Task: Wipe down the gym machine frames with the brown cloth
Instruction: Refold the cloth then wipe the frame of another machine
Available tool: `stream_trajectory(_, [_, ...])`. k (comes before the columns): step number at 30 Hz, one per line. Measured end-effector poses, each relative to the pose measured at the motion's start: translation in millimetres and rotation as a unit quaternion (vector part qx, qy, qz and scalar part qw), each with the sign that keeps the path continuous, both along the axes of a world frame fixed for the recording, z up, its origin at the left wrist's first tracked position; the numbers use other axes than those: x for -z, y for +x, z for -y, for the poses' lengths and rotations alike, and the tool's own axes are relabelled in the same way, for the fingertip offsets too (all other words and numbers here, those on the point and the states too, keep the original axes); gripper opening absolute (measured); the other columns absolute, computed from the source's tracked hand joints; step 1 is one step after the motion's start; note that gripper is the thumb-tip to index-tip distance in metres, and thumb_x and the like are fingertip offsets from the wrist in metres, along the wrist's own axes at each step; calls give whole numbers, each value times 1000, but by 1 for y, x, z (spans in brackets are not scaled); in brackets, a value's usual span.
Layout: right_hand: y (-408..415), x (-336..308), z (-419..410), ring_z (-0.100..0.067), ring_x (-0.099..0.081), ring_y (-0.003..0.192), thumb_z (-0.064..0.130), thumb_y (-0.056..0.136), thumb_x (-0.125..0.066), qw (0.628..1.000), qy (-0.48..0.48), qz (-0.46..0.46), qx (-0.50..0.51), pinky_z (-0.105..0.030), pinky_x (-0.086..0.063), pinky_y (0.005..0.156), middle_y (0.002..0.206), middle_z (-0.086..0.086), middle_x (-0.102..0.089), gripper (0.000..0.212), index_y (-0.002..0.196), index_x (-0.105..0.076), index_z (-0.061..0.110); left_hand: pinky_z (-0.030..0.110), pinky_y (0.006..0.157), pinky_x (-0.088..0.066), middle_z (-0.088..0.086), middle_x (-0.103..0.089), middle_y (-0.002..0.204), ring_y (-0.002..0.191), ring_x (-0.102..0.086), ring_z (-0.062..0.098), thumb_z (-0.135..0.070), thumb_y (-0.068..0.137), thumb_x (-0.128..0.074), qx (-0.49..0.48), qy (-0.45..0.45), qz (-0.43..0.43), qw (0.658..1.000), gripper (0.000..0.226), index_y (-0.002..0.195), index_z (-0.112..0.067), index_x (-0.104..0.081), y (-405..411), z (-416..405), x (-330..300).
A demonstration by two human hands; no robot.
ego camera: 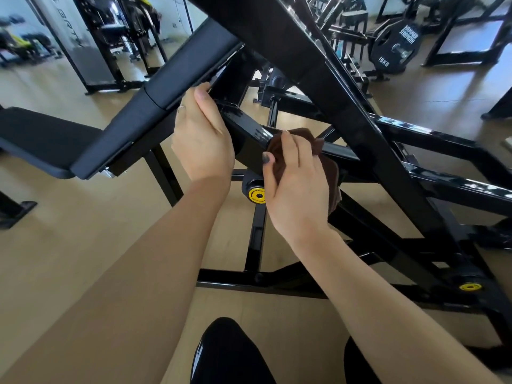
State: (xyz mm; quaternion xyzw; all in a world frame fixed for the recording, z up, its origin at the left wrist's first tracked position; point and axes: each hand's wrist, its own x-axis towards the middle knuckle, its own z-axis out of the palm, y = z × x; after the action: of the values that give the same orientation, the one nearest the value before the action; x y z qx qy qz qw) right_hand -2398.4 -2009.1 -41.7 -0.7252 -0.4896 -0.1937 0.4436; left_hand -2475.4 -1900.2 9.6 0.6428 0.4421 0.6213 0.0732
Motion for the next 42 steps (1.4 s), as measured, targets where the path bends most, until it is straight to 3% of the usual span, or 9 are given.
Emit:
stream_trajectory(3, [20,-20,-13,-22,-64,86,39,109,-38,995,-46,-80,-37,-27,-52,80,104,-6,-66,40,111,-67,11,21,78,-33,1,-71,108,105,-61,19,-41,102,-12,1,-2,1,1000,64,124,-18,-67,0,-1,-1])
stream_trajectory(6, [46,-41,-30,-26,-57,70,39,109,-37,970,-128,-189,-84,-29,-42,67,66,3,-53,46,68,-49,23,27,83,-40,2,-71,108,105,-62,20,-41,102,-11,2,-6,2,1000,64,123,-17,-67,1,-2,-2])
stream_trajectory(12, [80,-23,-21,1,-56,62,45,106,-43,898,-55,-430,-78,-17,-39,59,68,12,-58,43,69,-53,24,33,91,-44,1,-71,111,108,-60,18,-33,106,-17,6,-6,-4,1000,54,124,-17,-66,-1,-1,0])
stream_trajectory(21, [104,60,36,-6,-61,69,55,107,-37,905,-31,-424,15,-20,-40,59,72,9,-64,47,78,-60,26,32,87,-45,1,-71,112,106,-62,19,-37,104,-15,-11,-10,2,1000,57,123,-19,-66,2,1,-1])
stream_trajectory(27, [78,26,11,-11,-59,76,57,106,-32,931,-78,-357,-20,-27,-41,69,83,6,-64,48,89,-62,24,35,84,-44,2,-69,114,108,-61,23,-34,106,-20,-43,-17,-3,999,51,123,-18,-65,7,2,-3])
stream_trajectory(31, [62,11,0,-19,-63,89,56,105,-33,939,-57,-328,-81,-38,-47,85,88,7,-65,48,93,-66,24,40,94,-43,11,-68,112,105,-60,32,-29,106,-19,-56,-11,-99,993,50,123,-9,-62,-2,2,-9])
stream_trajectory(36, [106,70,38,-16,-63,70,62,104,-33,930,-82,-354,-44,-33,-46,66,73,4,-61,47,82,-54,26,44,125,-19,14,-56,140,137,-46,30,-30,103,-36,-94,128,-346,925,47,142,-7,-48,13,42,-10])
stream_trajectory(39, [137,111,74,-20,-62,80,57,106,-34,910,-96,-402,35,-31,-40,73,79,8,-59,48,95,-59,17,47,120,-29,13,-66,126,124,-56,30,-36,106,-32,46,215,-478,851,45,128,-9,-61,41,68,1])
stream_trajectory(42, [149,119,82,-23,-55,95,55,107,-32,891,-115,-434,62,-33,-34,85,92,6,-58,47,109,-59,17,42,107,-38,12,-72,109,104,-64,30,-43,108,-17,86,169,-636,748,61,112,-11,-69,59,73,13])
